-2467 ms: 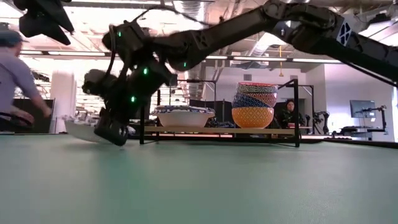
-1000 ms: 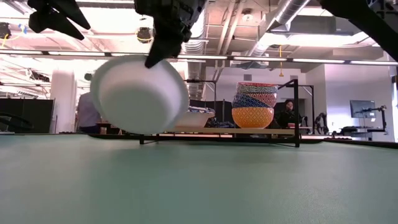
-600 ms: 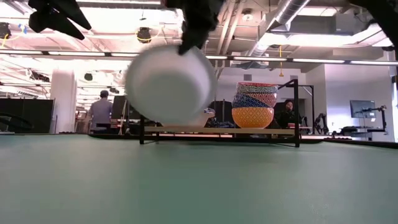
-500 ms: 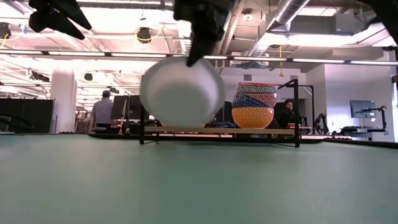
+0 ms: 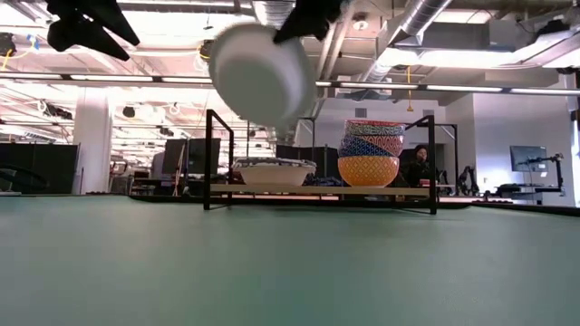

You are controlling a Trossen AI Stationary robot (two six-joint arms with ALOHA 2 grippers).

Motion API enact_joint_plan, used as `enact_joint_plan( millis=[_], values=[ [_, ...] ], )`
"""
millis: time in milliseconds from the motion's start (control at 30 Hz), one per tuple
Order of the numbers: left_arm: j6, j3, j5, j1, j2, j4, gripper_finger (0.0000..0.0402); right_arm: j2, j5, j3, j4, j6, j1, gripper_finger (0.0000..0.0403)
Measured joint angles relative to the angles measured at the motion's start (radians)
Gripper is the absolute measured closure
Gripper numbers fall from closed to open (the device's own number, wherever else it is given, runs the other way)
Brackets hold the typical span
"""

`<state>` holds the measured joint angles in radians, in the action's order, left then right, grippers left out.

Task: Place and stack bowls onto a shelf
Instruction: Stack the white and blue paper bowl on top of the white and blue paper bowl on the shelf

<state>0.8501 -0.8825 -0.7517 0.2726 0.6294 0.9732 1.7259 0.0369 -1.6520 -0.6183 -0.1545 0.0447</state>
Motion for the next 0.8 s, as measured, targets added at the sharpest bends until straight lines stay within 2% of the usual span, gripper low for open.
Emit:
enact_joint_plan(
  millis=[100, 333, 567, 700, 800],
  values=[
    [0.000, 0.000, 0.007, 0.000, 0.004, -0.003, 0.0200, -0.016, 0.010, 0.000, 0.026, -0.001, 0.009, 0.0381],
    [0.001, 0.000, 0.012, 0.000, 0.012, -0.010, 0.0200, 0.041, 0.248, 0.000, 0.104, -0.127, 0.104, 0.0381],
    [0.000, 0.000, 0.023, 0.001, 0.012, -0.048, 0.0200, 0.195, 0.269, 0.000, 0.208, -0.254, 0.194, 0.0381],
    [0.001, 0.000, 0.031, 0.003, 0.012, -0.048, 0.0200, 0.283, 0.317, 0.002, 0.214, -0.311, 0.208, 0.0380],
    [0.001, 0.000, 0.032, 0.003, 0.012, -0.046, 0.0200, 0.323, 0.372, 0.002, 0.210, -0.316, 0.216, 0.0364]
  ],
)
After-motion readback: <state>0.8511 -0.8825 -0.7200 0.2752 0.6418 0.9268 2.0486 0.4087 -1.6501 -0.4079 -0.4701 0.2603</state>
